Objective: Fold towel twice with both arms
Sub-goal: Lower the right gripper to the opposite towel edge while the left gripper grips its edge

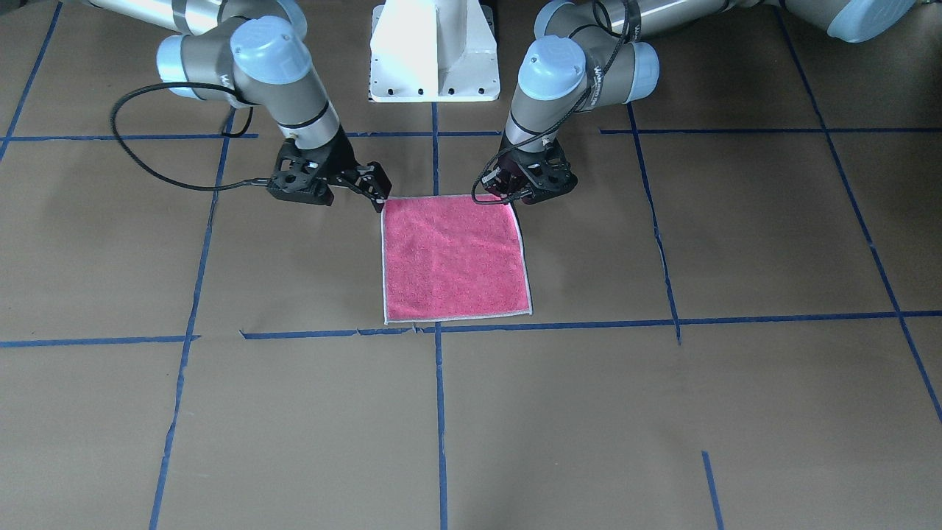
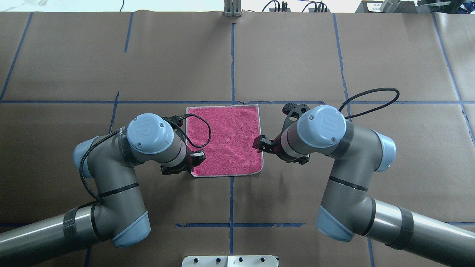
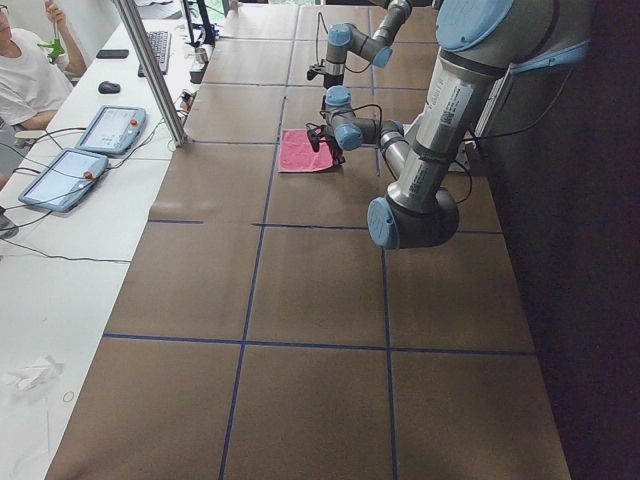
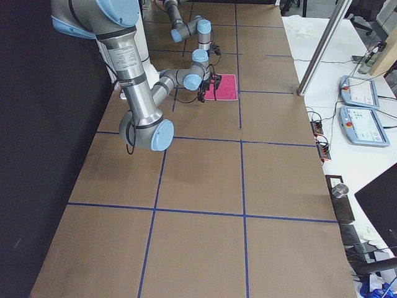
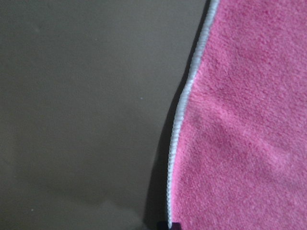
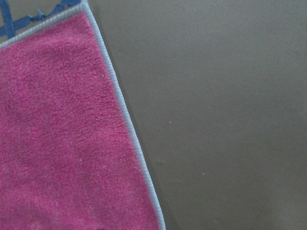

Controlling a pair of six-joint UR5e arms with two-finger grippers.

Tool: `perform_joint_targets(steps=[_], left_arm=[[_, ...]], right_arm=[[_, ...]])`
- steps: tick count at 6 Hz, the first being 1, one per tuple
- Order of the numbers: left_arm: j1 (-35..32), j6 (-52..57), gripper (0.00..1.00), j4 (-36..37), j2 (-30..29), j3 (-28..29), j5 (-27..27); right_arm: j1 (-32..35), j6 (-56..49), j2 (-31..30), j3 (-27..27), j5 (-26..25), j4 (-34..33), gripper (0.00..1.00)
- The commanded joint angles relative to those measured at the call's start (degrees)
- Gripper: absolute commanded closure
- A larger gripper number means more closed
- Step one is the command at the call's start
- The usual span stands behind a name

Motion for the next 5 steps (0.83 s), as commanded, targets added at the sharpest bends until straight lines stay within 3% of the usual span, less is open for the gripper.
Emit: perform_joint_targets(steps=[1,4,5], left_arm=[[0.00,0.00,0.95,-0.09,0.04,-0.05,0.00],[-0.09,0.00,0.95,-0.09,0.04,-0.05,0.00],[-0.09,0.00,0.95,-0.09,0.04,-0.14,0.00]], right_arm=[[-1.92,0.84,0.67,-1.55,-2.00,0.01,0.13],[-2.36,1.19,0.76,-1.55,-2.00,0.10,0.55],[-2.36,1.19,0.76,-1.46,-2.00,0.10,0.63]])
